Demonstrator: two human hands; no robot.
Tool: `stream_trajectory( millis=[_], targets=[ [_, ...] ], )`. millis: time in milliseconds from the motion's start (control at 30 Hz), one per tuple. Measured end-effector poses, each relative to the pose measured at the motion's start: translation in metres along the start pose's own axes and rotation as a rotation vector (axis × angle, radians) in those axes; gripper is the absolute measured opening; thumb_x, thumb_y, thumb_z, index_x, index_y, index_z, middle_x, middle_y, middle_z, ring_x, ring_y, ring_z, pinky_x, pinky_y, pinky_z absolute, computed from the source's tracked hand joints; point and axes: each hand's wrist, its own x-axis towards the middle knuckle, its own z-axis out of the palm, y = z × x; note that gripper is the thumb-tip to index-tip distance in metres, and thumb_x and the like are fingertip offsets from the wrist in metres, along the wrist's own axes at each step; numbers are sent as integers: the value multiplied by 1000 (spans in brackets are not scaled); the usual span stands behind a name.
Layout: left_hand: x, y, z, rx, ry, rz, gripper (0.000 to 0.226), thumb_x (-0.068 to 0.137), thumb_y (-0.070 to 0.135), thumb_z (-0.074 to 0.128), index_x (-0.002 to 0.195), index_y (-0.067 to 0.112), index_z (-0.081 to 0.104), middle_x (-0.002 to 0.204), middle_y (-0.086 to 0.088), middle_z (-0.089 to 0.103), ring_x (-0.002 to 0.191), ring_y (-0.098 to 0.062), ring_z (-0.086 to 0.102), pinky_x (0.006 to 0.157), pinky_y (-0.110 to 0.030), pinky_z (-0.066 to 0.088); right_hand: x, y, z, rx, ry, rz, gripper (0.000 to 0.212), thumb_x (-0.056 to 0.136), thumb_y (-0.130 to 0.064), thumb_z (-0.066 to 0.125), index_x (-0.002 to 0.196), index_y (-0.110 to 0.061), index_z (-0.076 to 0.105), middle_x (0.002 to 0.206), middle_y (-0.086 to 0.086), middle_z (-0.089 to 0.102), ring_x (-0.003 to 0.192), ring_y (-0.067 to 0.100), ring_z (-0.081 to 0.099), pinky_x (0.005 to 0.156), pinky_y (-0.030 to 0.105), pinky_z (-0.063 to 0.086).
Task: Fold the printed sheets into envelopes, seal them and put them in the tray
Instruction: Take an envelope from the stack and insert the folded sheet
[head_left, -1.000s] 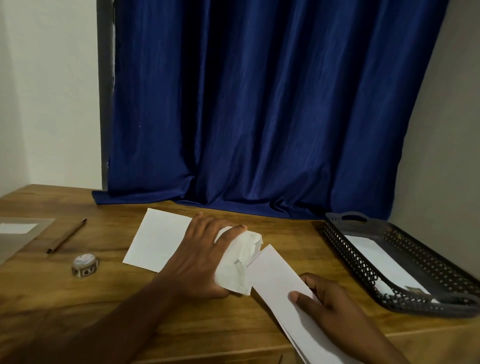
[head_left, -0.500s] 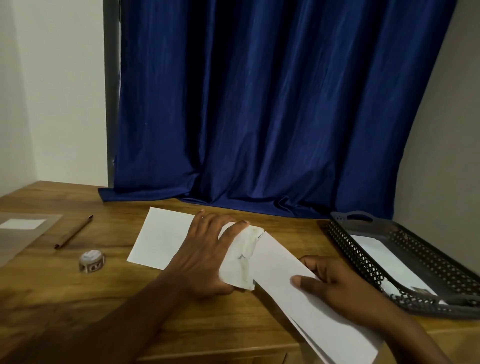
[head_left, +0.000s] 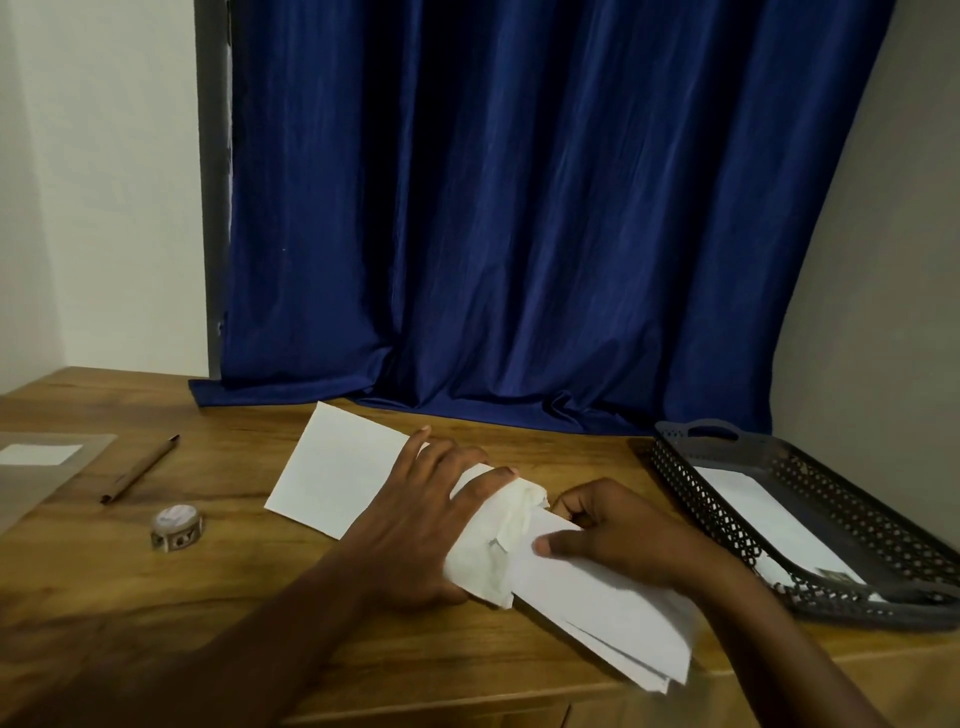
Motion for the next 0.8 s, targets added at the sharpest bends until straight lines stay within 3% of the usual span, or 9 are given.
stream_trajectory(
  millis=[133,233,367,467,600,667,733,800],
  targets=[
    [0,0,-2,31,-34,-29,119,57,80,71,154,33,20,152,-3,37,138,-27,38,120,-59,19,16,-10,14,-202,288,76,42,59,-66,79,82,-35,61,77,-14,67,73,4,59,63,28,49],
    [0,-1,-2,34,-25,-34,118,57,79,72,153,32,22,151,-4,39,137,-27,40,119,-61,21,19,-13,28,-301,436,47,44,61,-71,70,84,-37,53,69,-14,63,65,2,57,57,28,49],
    [0,-1,-2,49,-13,-74,117,56,79,72,152,31,24,149,-5,43,135,-28,43,117,-62,24,14,-7,38,-313,550,27,57,62,-85,57,103,-46,50,82,-20,65,72,-1,58,58,24,49],
    [0,-4,-3,61,-5,-120,117,58,77,73,152,30,22,150,-8,43,136,-29,42,116,-63,25,-1,9,34,-150,622,83,84,54,-94,55,124,-48,49,103,-25,60,89,0,59,68,27,50],
    [0,-7,-5,69,36,-178,118,56,75,75,151,28,23,146,-10,46,133,-31,45,114,-64,26,-27,35,28,329,562,224,93,58,-80,66,138,-37,49,106,-16,63,92,5,64,74,32,53],
    [0,-7,-5,72,52,-198,120,54,75,77,150,28,23,145,-11,47,132,-32,46,114,-64,27,-34,43,31,648,425,280,72,65,-66,74,125,-29,62,97,6,73,77,18,70,69,34,54],
    [0,-6,-4,73,59,-201,121,53,75,78,150,28,23,145,-11,47,132,-32,46,114,-65,28,-39,47,34,894,284,271,49,74,-52,78,106,-16,70,82,27,69,52,26,51,55,31,38],
    [1,-6,-4,70,57,-196,120,53,75,78,150,28,24,145,-11,47,132,-32,46,114,-64,27,-39,50,39,901,256,248,42,80,-42,77,89,-2,67,73,27,59,54,24,35,52,28,26]
  ],
)
